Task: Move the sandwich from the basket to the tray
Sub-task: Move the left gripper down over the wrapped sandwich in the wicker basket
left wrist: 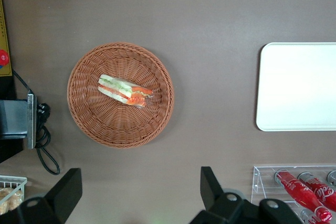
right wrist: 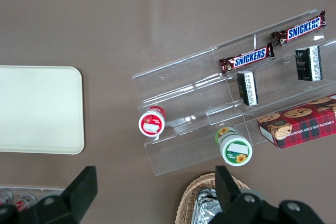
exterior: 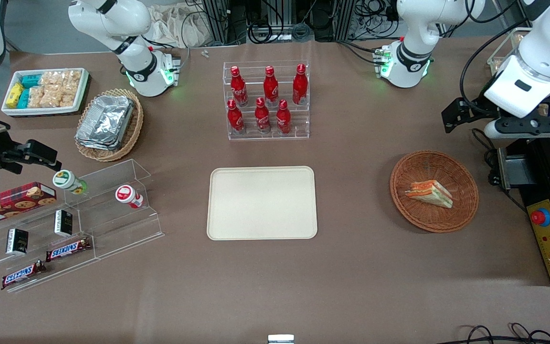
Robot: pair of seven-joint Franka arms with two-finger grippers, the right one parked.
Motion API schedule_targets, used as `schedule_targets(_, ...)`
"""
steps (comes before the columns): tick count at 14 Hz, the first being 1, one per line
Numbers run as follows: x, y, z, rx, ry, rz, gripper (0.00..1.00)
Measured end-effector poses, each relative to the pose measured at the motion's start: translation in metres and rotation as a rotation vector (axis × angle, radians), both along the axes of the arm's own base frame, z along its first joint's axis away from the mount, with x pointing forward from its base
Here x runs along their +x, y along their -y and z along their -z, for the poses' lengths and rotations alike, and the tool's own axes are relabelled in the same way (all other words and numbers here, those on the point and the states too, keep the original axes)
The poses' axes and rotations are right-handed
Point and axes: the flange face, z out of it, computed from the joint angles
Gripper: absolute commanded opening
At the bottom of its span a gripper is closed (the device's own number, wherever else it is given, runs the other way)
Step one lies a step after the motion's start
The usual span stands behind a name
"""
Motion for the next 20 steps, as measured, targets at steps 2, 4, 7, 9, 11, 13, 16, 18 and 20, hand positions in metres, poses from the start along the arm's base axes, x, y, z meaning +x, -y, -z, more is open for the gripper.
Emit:
schedule_targets(2,-0.001,-0.002,0.0,0.001,-0.006,-0.003,1.0)
schedule_targets(4,-0.002,-0.003,-0.001,0.001,-0.008,-0.004,1.0)
schedule_targets(7,0.0,-0.012,0.006,0.007,-0.036,-0.024,1.0)
schedule_targets(9,0.003,-0.02,0.022,0.02,-0.09,-0.086,1.0)
schedule_targets(11,0.013,-0.033,0.044,0.033,-0.135,-0.178,1.0)
schedule_targets(13,0.028,-0.046,0.077,0.048,-0.196,-0.237,1.0)
schedule_targets(16,0.052,-0.066,0.142,0.074,-0.287,-0.318,1.0)
schedule_targets(18,0.068,-0.098,0.188,0.041,-0.31,-0.406,1.0)
schedule_targets(20,0.074,-0.129,0.226,-0.003,-0.314,-0.494,1.0)
